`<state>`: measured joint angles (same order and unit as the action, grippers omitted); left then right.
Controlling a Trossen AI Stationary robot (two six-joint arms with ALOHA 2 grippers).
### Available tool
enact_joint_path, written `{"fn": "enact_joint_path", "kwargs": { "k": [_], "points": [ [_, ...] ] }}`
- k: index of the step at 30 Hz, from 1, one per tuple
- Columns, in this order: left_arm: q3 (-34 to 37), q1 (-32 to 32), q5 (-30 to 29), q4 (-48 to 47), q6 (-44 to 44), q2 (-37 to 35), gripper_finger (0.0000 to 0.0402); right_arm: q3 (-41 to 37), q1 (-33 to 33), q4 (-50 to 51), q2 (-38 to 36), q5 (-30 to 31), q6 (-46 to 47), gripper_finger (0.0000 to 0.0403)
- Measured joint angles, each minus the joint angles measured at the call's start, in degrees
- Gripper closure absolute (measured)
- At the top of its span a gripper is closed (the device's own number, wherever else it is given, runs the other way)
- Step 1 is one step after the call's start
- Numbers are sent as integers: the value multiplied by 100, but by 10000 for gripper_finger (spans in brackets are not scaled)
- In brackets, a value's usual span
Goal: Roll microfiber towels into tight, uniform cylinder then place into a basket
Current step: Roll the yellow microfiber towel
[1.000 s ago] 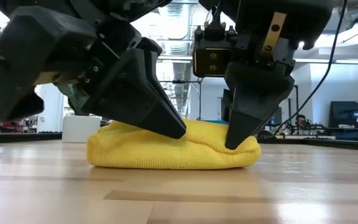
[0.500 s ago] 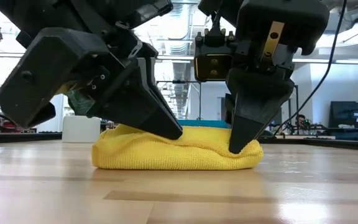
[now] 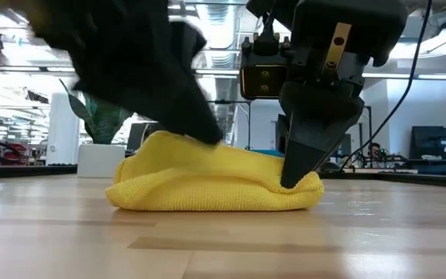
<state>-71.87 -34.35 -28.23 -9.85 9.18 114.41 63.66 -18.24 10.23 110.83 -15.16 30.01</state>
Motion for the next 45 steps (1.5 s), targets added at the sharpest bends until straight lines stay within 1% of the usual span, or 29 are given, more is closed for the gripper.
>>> {"fn": "enact_joint_path", "kwargs": {
  "k": [2, 5, 7, 8, 10, 14, 21, 25, 30, 35, 42, 45],
  "points": [
    [19, 87, 158, -178, 72, 7, 370, 0, 2, 1, 0, 0, 1, 382],
    [4, 208, 830, 40, 82, 81, 370, 0, 12, 3, 0, 3, -2, 384],
    [13, 236, 897, 16, 25, 150, 370, 0, 33, 2, 0, 2, -2, 388],
    [-9, 251, 868, 70, 11, 220, 370, 0, 35, 9, 0, 2, -2, 389],
    [-28, 260, 596, -14, 10, 299, 370, 2, 39, 38, 0, 4, -1, 389],
    [-31, 259, 333, -47, 91, 350, 370, 2, 39, 37, 0, 7, -2, 383],
    [-55, 250, -202, -107, 98, 354, 370, 2, 39, 47, 0, 7, -2, 389],
    [-55, 250, -249, -120, 98, 354, 370, 2, 40, 45, 0, 22, 1, 384],
    [-55, 226, -380, -129, 146, 330, 370, 2, 42, 43, 0, 22, 1, 390],
    [-55, 251, -486, -380, 344, 315, 370, 2, 42, 43, 0, 22, 2, 384],
    [-55, 487, -307, -902, 894, 308, 370, 2, 131, 3, 0, 14, 3, 385],
    [-55, 517, -262, -908, 949, 303, 370, 2, 168, 3, 0, -151, 3, 374]
  ]
}}
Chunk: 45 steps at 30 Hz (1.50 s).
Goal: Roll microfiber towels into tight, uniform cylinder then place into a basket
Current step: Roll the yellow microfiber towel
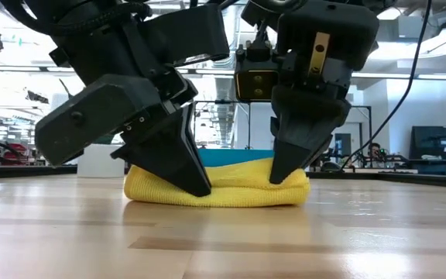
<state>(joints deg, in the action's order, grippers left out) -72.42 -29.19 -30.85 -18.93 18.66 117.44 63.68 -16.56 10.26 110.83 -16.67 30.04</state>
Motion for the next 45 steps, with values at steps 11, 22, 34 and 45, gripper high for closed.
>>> {"fn": "enact_joint_path", "kwargs": {
  "k": [11, 22, 34, 45],
  "points": [
    [-7, 21, 168, -256, 524, -17, 370, 0, 171, 18, 0, -150, 420, 303],
    [-9, 24, 193, -377, 753, -17, 370, -2, 494, 879, -584, 202, -86, 257],
    [-7, 24, 190, -385, 738, -15, 371, -872, -672, 79, -1919, 1548, -1790, 270],
    [0, 33, 188, -323, 758, -8, 371, -1027, -1174, -1969, -942, 1577, -2756, 281]
  ]
}}
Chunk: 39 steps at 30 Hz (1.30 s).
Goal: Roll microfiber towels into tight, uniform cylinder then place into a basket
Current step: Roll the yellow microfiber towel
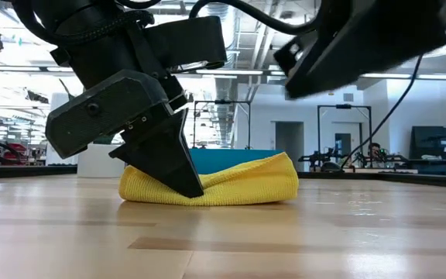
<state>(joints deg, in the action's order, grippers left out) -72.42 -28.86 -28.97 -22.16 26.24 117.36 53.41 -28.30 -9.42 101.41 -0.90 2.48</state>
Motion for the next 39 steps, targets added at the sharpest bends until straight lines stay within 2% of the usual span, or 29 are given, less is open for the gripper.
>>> {"fn": "enact_joint_path", "kwargs": {
  "k": [10, 24, 30, 39],
  "points": [
    [0, 0, -26, 42, -26, 4, 371, 128, 332, -254, 740, 13, 33, 304],
    [7, -112, -305, 178, -313, 22, 370, 116, 754, -129, 791, 155, 660, 308],
    [-20, -153, -323, 183, -313, 24, 370, 116, 883, -63, 789, 529, 1018, 308],
    [-24, -205, -428, 129, -374, -86, 370, 118, 1017, 174, 852, 551, 1266, 308]
  ]
}}
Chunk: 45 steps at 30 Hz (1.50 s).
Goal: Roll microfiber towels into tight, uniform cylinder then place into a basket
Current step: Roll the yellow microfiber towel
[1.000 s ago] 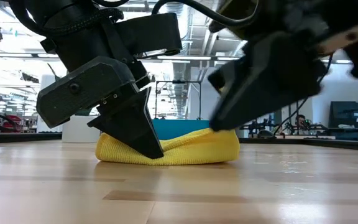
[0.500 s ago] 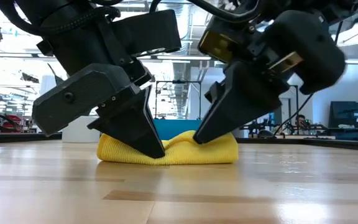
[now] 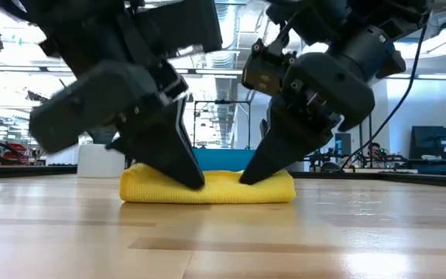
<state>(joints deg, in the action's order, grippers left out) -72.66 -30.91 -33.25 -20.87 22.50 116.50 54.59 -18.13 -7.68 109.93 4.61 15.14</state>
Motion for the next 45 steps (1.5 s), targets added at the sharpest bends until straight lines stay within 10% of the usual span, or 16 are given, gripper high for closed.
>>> {"fn": "enact_joint_path", "kwargs": {
  "k": [35, 45],
  "points": [
    [726, 352, 147, 467, 295, -220, 370, 1, 82, 202, 5, -27, 612, 308],
    [730, 353, 239, 432, 407, -223, 371, 4, 125, 365, -72, -110, 692, 238]
  ]
}}
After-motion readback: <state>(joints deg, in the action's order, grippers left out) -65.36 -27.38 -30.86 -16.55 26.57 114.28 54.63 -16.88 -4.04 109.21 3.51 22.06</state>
